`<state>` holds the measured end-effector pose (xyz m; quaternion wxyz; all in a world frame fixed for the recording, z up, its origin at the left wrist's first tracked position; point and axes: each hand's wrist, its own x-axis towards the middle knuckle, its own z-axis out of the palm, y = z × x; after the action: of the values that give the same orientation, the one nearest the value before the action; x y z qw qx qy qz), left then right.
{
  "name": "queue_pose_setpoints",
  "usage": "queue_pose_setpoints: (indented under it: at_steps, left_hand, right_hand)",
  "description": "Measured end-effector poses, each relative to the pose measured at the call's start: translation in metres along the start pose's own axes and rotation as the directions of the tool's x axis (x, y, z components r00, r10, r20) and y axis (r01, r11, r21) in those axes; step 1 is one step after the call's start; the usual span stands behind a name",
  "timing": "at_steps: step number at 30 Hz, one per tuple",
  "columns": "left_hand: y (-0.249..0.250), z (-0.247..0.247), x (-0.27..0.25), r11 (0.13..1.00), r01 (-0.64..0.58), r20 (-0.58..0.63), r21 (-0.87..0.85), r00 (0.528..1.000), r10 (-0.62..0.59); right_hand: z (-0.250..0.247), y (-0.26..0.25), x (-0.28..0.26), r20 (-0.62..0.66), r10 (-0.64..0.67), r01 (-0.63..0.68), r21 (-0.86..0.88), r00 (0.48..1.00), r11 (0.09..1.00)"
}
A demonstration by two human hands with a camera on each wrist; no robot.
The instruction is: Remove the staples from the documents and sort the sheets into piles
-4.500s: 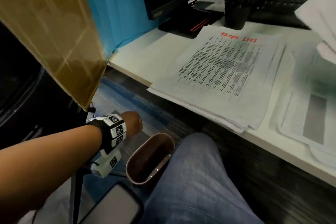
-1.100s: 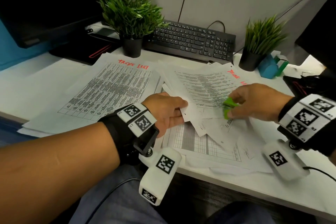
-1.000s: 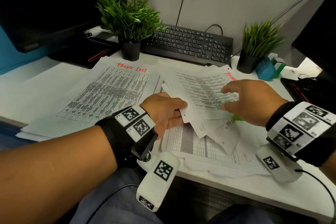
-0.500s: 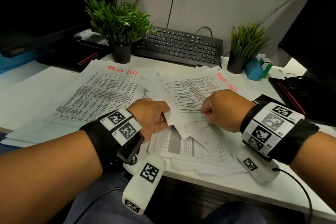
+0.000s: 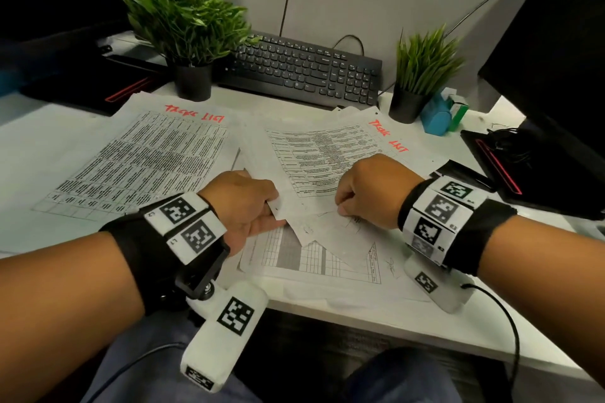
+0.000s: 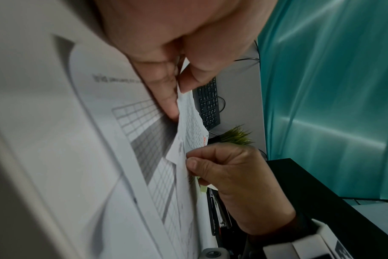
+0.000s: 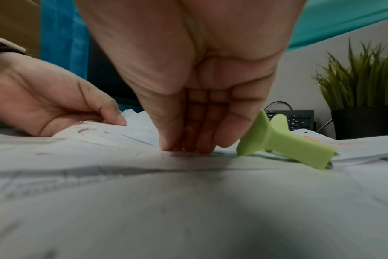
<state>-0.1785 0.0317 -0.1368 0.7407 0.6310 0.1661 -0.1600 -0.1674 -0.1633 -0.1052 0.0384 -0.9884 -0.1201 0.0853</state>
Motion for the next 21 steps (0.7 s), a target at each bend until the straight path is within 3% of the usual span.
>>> queue_pose_setpoints:
  at_steps: [7, 9, 11, 12, 13, 14, 15, 16, 18, 21]
  left_hand:
    - [0.005, -0.004, -0.002, 0.999, 0.044, 0.048, 0.031, 0.998, -0.045]
    - [0.012, -0.009, -0.007, 0.988, 0.057, 0.047, 0.146, 0.997, -0.065]
    - [0.024, -0.013, -0.017, 0.924, 0.003, 0.029, 0.383, 0.999, -0.015]
    - [0.031, -0.016, -0.022, 0.812, -0.075, 0.031, 0.579, 0.997, 0.07]
    - [0.037, -0.02, -0.027, 0.596, -0.167, 0.066, 0.786, 0.98, 0.187]
    - [0.044, -0.022, -0.032, 0.314, -0.243, 0.145, 0.918, 0.941, 0.306]
    - [0.049, -0.02, -0.038, 0.062, -0.298, 0.254, 0.953, 0.889, 0.38]
    - [0.052, -0.015, -0.042, -0.099, -0.35, 0.359, 0.932, 0.845, 0.397]
    - [0.049, 0.002, -0.041, -0.225, -0.486, 0.535, 0.845, 0.784, 0.315]
    - [0.04, 0.036, -0.021, -0.271, -0.604, 0.653, 0.75, 0.742, 0.152]
  right_hand:
    - [0.0, -0.002, 0.005, 0.028, -0.005, 0.005, -0.013, 1.0, 1.0]
    - [0.0, -0.002, 0.005, 0.048, -0.018, 0.019, -0.005, 0.999, 1.0]
    - [-0.003, 0.0, 0.003, 0.06, -0.032, 0.032, 0.004, 0.998, 0.999]
    - [-0.006, 0.003, 0.0, 0.058, -0.036, 0.036, 0.001, 0.998, 0.999]
    - [-0.01, 0.006, -0.003, 0.039, -0.042, 0.043, -0.015, 0.998, 0.999]
    - [-0.015, 0.011, -0.006, 0.001, -0.052, 0.052, -0.037, 0.999, 0.998]
    - [-0.019, 0.016, -0.01, -0.046, -0.06, 0.058, -0.051, 0.997, 0.997]
    - [-0.022, 0.02, -0.013, -0.078, -0.068, 0.063, -0.057, 0.995, 0.996]
    - [-0.023, 0.025, -0.019, -0.06, -0.079, 0.075, -0.067, 0.995, 0.995]
    - [-0.012, 0.025, -0.024, 0.078, -0.106, 0.118, -0.166, 0.991, 0.979]
